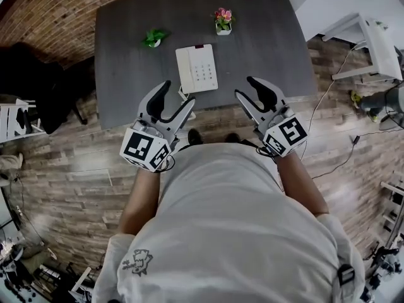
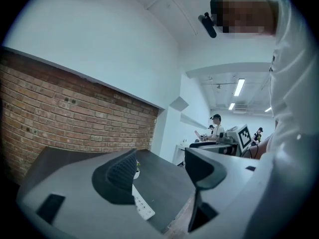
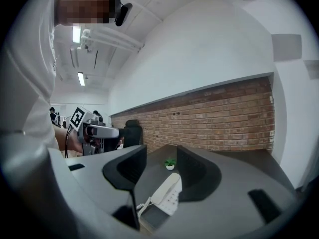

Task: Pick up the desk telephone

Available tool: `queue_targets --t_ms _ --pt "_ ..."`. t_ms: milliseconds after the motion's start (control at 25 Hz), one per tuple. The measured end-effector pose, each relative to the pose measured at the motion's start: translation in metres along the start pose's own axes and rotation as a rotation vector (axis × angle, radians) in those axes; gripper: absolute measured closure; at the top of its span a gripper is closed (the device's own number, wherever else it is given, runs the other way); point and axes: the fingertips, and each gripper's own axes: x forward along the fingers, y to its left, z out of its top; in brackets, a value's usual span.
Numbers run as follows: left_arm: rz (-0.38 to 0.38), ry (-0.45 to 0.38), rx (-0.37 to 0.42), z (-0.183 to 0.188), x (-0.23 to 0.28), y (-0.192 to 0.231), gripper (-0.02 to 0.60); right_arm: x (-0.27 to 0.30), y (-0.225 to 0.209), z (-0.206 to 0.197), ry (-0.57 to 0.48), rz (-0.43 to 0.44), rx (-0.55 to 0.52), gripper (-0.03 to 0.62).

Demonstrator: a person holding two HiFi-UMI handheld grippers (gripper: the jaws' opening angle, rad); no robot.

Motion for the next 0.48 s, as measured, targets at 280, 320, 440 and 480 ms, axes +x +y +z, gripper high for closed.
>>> queue_targets --t_ms 280,320,440,480 --pt "-0.054 0.010 0.004 -0.001 -0.020 0.029 0.262 0.034 0.023 0.001 0.010 -0.031 -0.003 0.399" --pt "-0.061 0.012 0.006 -0.001 -0.022 0.031 0.262 0.037 0.026 0.001 0.011 -0.032 -0.004 0.399" --pt "-0.072 0.013 0.008 -0.002 -0.027 0.039 0.261 0.046 0.034 0.000 0.017 -0.035 -0.002 0.399" --pt "-0.075 0.012 0.005 -0.002 -0.028 0.041 0.261 0.047 0.036 -0.001 0.019 -0.036 -0.002 0.399"
